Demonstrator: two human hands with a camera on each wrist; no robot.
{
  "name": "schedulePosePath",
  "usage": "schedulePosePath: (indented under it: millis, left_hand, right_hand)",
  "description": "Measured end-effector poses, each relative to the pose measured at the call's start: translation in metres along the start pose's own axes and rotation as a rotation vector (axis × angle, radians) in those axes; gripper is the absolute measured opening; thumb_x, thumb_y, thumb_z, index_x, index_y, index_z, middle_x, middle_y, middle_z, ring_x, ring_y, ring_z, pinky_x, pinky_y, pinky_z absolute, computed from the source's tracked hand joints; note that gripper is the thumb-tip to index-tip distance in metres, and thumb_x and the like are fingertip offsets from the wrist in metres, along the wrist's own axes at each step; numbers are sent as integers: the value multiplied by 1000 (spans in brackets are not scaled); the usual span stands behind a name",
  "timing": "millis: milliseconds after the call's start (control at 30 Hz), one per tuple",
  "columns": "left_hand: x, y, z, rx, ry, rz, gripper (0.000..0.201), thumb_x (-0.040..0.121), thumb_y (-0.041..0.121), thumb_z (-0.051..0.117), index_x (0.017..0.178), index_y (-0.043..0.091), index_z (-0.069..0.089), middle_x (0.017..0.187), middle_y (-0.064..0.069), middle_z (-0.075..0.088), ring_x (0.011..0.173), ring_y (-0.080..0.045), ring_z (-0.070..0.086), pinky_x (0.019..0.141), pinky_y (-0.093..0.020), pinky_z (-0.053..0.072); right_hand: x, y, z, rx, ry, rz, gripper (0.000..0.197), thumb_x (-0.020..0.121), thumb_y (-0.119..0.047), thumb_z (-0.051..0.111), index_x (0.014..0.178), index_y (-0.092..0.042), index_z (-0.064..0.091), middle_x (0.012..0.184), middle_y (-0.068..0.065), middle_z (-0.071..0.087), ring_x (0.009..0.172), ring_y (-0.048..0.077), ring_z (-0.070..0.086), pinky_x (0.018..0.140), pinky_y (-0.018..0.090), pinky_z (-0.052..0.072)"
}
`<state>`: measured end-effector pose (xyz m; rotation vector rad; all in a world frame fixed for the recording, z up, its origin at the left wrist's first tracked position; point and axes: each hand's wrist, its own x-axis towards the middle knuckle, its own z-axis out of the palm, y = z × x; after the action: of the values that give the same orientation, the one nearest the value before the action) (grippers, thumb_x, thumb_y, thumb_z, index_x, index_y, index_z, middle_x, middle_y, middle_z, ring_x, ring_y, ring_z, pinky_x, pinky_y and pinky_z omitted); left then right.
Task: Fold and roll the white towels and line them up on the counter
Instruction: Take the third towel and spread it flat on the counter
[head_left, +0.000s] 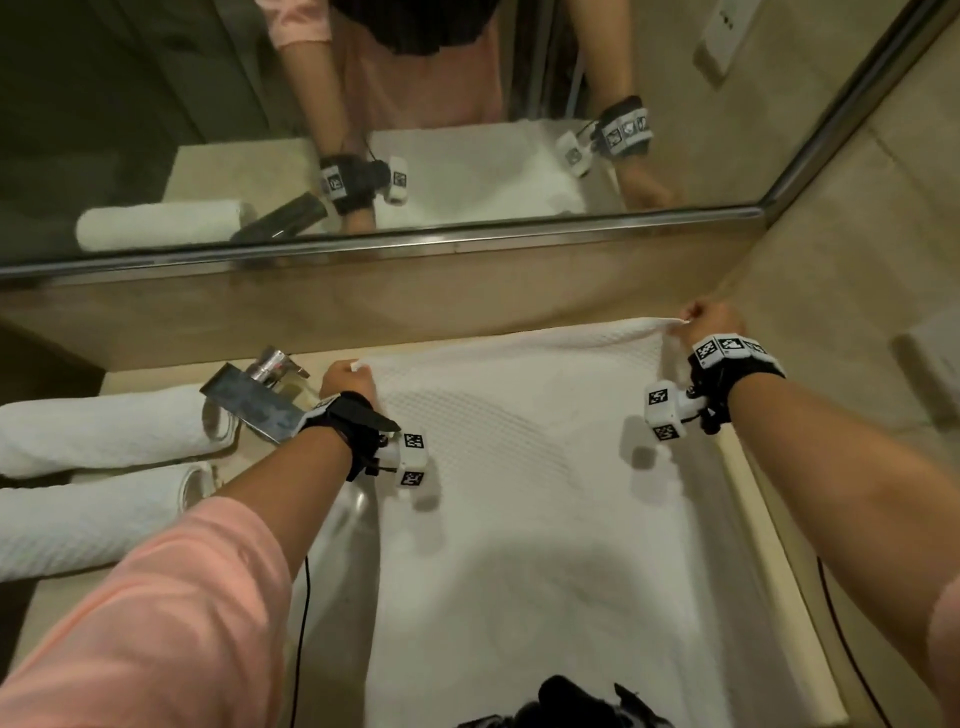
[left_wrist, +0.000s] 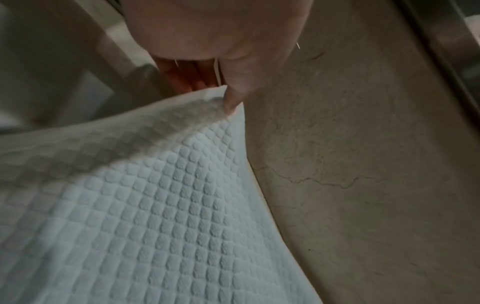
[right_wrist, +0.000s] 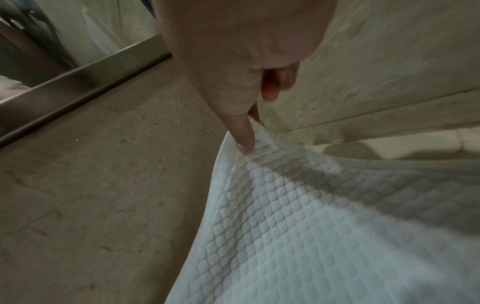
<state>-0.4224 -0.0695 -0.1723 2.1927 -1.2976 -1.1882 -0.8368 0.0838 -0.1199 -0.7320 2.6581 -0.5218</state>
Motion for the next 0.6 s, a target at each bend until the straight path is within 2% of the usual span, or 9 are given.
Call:
schedulePosePath:
  millis: [67, 200, 233, 300, 367, 433, 467, 533, 600]
  left_hand:
    - [8, -4, 3, 35, 36, 13, 34, 96, 27, 45, 124, 17, 62, 129, -9, 60, 119, -33, 53, 99, -34, 44]
    - [19, -6, 9, -24, 126, 30, 30, 95, 20, 48, 116, 11, 68, 122, -10, 64, 113, -30, 58, 96, -31, 45]
    - [20, -6, 10, -26, 130, 31, 30, 95, 19, 48, 115, 10, 68, 120, -10, 65, 111, -29, 59, 94, -30, 46]
    - [22, -6, 11, -47, 116, 19, 27, 93, 17, 51, 114, 10, 67, 115, -10, 68, 106, -28, 63, 91, -30, 49]
    - [30, -7, 15, -102, 105, -1, 21, 89, 14, 59, 108, 12, 67, 111, -7, 68, 99, -25, 66, 89, -33, 54]
    - [37, -10, 18, -127, 102, -17, 16, 85, 12, 64, 100, 17, 64, 109, -3, 66, 95, -22, 65, 88, -35, 55]
    - [42, -12, 21, -156, 103, -32, 14, 84, 12, 65, 96, 18, 62, 109, -5, 67, 95, -24, 66, 88, -36, 55]
    - [45, -12, 23, -192, 121, -42, 11, 84, 14, 65, 91, 19, 57, 106, -10, 69, 93, -26, 68, 86, -36, 56]
    - [40, -7, 23, -230, 148, -57, 13, 87, 14, 61, 94, 18, 51, 101, -5, 68, 88, -23, 66, 82, -29, 54]
  right_hand:
    - [6, 0, 5, 79, 18, 49, 7, 82, -17, 66, 78, -20, 60, 88, 5, 65, 82, 25, 61, 74, 25, 45]
    - [21, 2, 16, 326, -25, 236, 21, 80, -11, 69, 74, -22, 52, 94, 8, 71, 67, 19, 61, 71, 28, 51]
    - [23, 3, 19, 404, -44, 257, 22, 81, -10, 69, 77, -21, 51, 96, 8, 68, 71, 19, 63, 73, 26, 51]
    - [29, 8, 27, 584, -104, 222, 21, 86, -7, 64, 81, -21, 49, 101, 9, 59, 97, 25, 66, 79, 24, 54]
    - [35, 13, 34, 624, -149, 215, 24, 87, -8, 62, 80, -25, 47, 105, 9, 55, 111, 27, 62, 86, 30, 56]
    - [37, 13, 40, 593, -165, 232, 21, 87, -14, 63, 78, -26, 49, 105, 6, 58, 109, 26, 63, 91, 32, 54]
    - [35, 10, 43, 546, -148, 249, 19, 86, -18, 65, 75, -25, 51, 102, 4, 60, 104, 26, 64, 91, 30, 53]
    - [36, 7, 48, 472, -99, 295, 19, 85, -23, 67, 72, -25, 52, 97, 2, 63, 96, 25, 63, 89, 28, 51]
    - [37, 6, 57, 529, -134, 260, 25, 84, -16, 68, 72, -28, 50, 95, 3, 64, 96, 24, 63, 81, 22, 55]
